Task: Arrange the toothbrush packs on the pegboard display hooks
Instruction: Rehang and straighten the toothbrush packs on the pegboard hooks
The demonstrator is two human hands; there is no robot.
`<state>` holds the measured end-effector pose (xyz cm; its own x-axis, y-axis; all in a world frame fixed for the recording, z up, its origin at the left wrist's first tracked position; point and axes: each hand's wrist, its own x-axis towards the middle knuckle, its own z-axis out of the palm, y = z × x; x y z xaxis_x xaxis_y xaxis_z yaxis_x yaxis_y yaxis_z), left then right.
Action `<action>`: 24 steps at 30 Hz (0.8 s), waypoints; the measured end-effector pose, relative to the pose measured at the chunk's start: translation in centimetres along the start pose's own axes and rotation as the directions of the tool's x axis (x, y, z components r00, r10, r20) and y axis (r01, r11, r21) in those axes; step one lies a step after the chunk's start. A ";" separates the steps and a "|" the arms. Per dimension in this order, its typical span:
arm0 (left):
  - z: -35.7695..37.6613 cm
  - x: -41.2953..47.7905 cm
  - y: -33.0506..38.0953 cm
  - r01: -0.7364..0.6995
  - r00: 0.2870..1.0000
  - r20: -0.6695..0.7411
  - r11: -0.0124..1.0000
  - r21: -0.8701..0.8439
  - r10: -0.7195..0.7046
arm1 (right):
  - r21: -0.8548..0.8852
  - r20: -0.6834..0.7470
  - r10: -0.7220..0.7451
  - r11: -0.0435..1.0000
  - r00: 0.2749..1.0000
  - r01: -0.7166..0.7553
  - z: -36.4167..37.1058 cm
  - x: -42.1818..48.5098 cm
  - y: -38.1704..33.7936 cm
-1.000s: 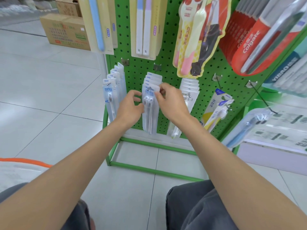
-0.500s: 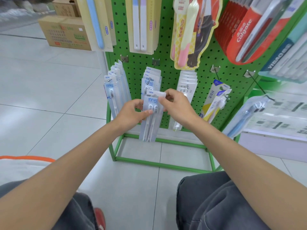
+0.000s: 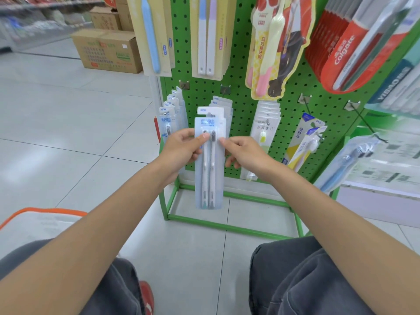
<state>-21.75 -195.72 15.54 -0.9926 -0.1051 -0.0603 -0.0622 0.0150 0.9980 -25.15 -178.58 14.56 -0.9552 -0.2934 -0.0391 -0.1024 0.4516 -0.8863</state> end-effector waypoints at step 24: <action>-2.4 -0.1 2.1 -0.141 0.956 -0.184 0.907 0.398 0.229 | -0.454 0.373 -0.055 0.859 0.926 0.234 5.0 -3.1 0.8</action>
<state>-21.56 -198.04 17.67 -0.9438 -0.2802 0.1752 0.0420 0.4239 0.9047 -20.91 -181.59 11.68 -0.7753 -0.6111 -0.1599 -0.4379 0.7024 -0.5612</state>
